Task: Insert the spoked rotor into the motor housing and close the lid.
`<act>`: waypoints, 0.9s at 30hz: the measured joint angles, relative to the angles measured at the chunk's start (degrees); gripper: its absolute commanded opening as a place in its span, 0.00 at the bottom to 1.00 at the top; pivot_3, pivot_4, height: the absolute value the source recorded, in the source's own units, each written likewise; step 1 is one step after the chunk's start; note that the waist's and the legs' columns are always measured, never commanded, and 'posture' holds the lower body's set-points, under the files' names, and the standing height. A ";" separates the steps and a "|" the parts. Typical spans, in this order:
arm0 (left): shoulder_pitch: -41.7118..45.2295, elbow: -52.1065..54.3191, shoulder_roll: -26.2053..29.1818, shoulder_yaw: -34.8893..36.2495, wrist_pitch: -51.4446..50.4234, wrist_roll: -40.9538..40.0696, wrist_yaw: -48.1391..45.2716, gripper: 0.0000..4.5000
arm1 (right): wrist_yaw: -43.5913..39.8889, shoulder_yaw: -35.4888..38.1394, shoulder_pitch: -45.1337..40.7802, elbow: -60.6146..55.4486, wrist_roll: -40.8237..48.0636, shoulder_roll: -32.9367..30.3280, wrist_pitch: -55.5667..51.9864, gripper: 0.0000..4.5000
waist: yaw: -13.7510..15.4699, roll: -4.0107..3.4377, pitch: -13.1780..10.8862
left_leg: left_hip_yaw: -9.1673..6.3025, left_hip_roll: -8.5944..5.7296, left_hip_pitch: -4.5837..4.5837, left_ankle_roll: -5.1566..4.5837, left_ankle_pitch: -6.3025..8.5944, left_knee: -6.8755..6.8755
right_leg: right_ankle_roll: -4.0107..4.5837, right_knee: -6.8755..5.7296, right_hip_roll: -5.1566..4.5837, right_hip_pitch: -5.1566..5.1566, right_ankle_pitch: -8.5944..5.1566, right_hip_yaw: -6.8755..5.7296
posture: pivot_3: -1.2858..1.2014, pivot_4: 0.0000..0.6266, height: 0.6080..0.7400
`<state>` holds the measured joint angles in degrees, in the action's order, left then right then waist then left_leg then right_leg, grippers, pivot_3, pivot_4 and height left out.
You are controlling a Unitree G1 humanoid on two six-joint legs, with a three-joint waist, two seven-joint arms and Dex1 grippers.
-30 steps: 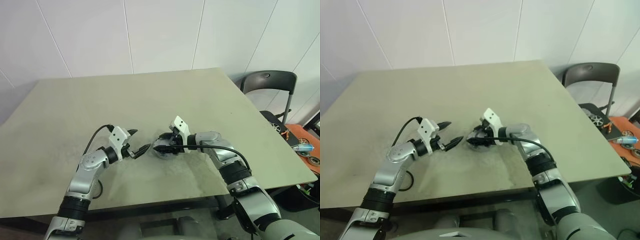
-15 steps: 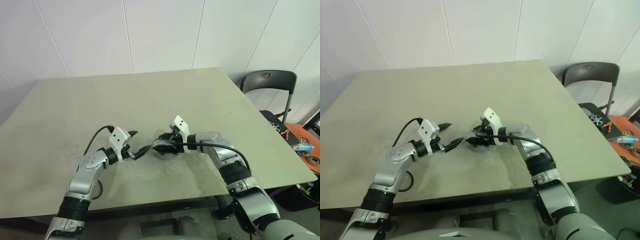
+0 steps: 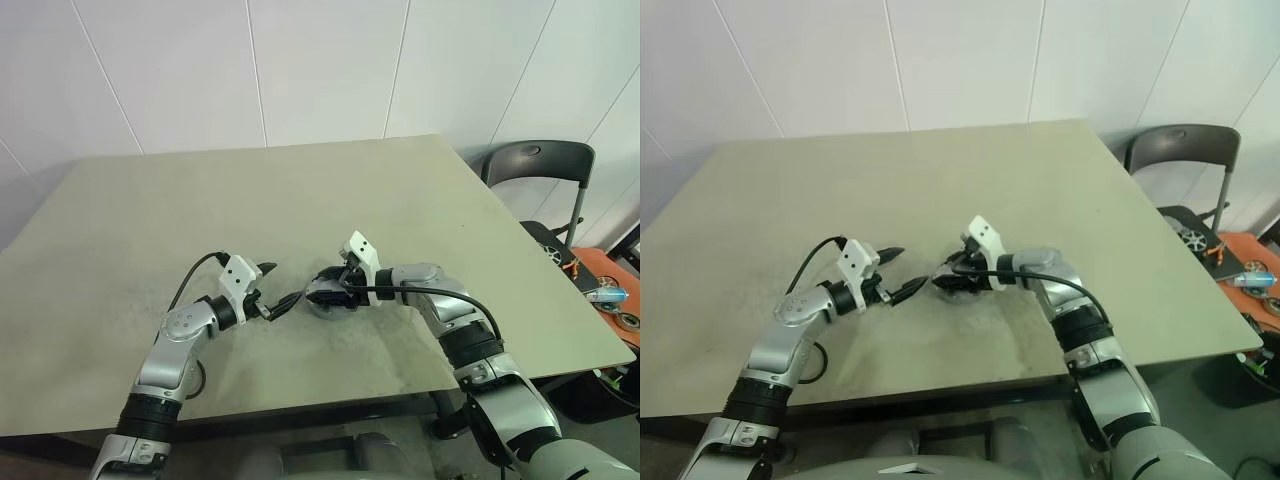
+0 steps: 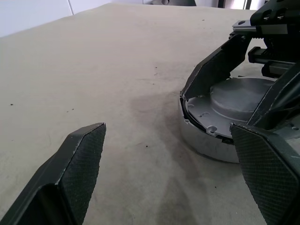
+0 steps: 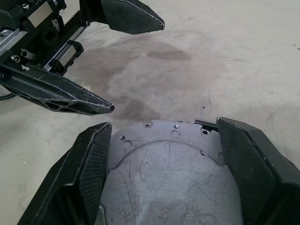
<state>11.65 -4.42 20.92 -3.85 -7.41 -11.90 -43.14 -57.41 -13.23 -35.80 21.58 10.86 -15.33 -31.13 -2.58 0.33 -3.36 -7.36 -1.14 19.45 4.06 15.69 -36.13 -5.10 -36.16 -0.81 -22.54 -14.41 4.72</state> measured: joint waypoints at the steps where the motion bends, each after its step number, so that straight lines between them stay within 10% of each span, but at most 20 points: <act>1: 0.00 0.00 -0.01 0.00 0.01 0.00 0.01 1.00 | 0.60 0.06 -0.06 0.21 -0.05 0.18 0.25 0.72 | -0.02 0.00 0.00 | 0.00 0.00 0.00 0.00 0.00 0.00 | 0.00 0.00 0.00 0.00 0.00 0.00 | 0.52 0.00 1.00; 27: 0.00 0.00 -0.16 0.00 0.05 0.03 -0.08 1.00 | 2.91 0.68 -1.35 3.99 -1.08 1.17 4.29 0.72 | -0.09 0.00 0.00 | -0.01 0.01 -0.04 -0.01 -0.01 0.01 | 0.03 -0.03 0.02 0.01 0.02 0.01 | 0.52 0.00 1.00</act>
<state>11.64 -4.42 20.76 -3.85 -7.36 -11.87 -43.22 -54.50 -12.55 -37.15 25.57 9.78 -14.17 -26.84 -2.66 0.33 -3.36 -7.36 -1.13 19.42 4.06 15.68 -36.11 -5.07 -36.20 -0.80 -22.53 -14.39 4.73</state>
